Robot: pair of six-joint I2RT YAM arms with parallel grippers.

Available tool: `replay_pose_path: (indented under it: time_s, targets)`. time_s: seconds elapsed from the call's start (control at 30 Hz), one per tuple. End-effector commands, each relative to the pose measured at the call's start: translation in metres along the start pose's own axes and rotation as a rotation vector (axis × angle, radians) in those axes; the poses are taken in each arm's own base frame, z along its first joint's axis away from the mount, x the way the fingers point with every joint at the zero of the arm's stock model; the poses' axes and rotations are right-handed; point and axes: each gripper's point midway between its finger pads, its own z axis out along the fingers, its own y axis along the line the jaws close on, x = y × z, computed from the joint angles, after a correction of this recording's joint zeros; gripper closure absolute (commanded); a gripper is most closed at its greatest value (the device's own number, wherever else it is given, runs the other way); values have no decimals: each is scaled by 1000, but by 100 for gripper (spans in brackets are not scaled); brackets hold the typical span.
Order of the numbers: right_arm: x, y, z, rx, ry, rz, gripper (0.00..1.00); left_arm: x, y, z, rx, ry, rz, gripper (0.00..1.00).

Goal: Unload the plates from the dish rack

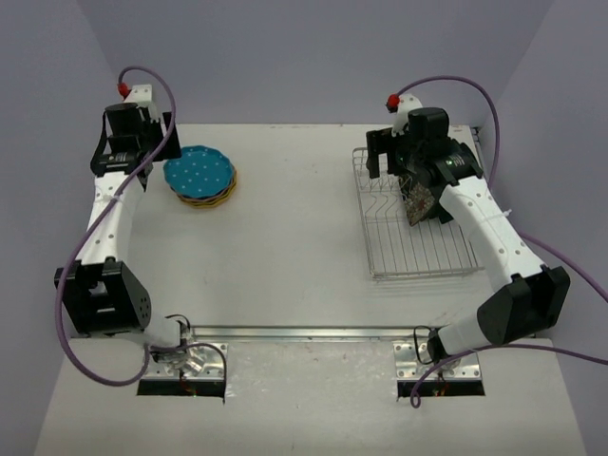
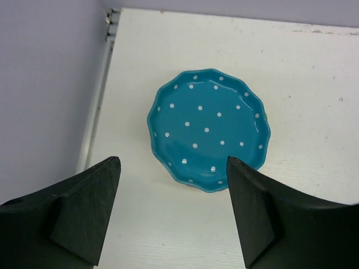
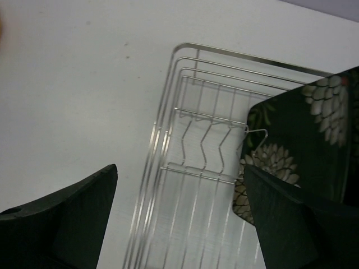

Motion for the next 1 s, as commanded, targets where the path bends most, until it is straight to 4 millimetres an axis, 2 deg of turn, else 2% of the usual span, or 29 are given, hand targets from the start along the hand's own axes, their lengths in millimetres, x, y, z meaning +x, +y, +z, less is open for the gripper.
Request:
replay_pose_path:
  time_s: [0.0,0.07,0.2,0.27,0.4,0.53,0.87,0.97]
  targets:
    - [-7,-64,-2,263,6,-110,11,-20,-23,-46,-29,-155,163,26]
    - [-8,-82,-2,308,12,-94,16,-9,-59,-58,21,-178,231,26]
    - [-7,-121,4,390,48,-107,24,9,-89,-77,57,-194,300,26]
    - [-7,-129,6,405,58,-119,26,18,-97,-79,58,-186,316,26]
    - [-1,-138,14,417,86,-127,31,26,-103,-78,66,-173,321,26]
    - [7,-144,23,429,114,-134,38,25,-106,-81,72,-176,316,26]
    - [30,-164,50,448,189,-146,44,21,-106,-85,66,-179,322,25]
    - [43,-165,64,438,229,-153,45,20,-106,-85,66,-180,323,25]
